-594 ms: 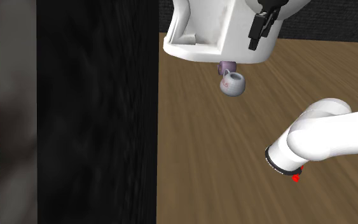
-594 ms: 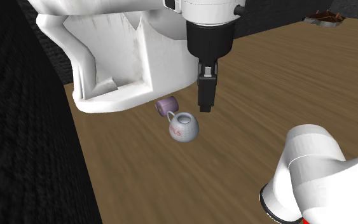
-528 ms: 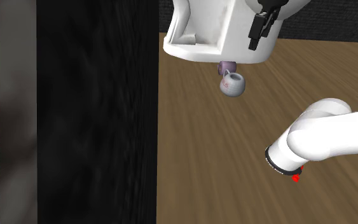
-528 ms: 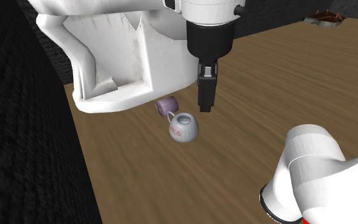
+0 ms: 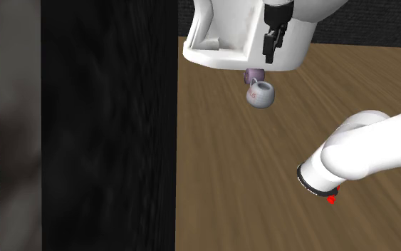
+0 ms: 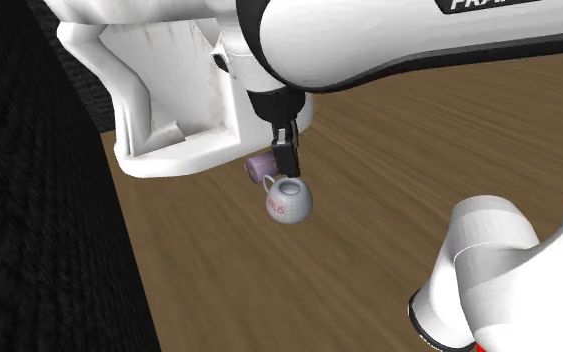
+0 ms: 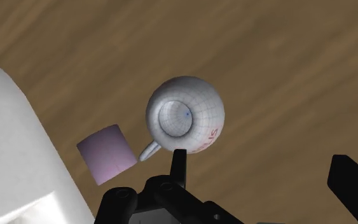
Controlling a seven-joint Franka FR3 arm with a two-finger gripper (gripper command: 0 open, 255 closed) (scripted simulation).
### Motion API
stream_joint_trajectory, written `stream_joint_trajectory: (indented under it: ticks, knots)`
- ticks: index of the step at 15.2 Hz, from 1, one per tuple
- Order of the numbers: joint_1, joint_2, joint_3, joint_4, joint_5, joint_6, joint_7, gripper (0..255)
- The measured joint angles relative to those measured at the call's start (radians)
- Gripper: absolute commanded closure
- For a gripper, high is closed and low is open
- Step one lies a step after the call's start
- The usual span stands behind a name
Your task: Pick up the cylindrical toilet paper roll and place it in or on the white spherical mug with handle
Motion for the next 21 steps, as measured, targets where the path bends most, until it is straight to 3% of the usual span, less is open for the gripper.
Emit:
stream_joint_trajectory:
  ticks: [13, 21]
  knots:
    - [-0.047, 0.465, -0.013, 0.118, -0.302, 0.174, -0.112, 0]
    - [-0.064, 0.775, -0.035, 0.275, -0.509, 0.226, -0.151, 0]
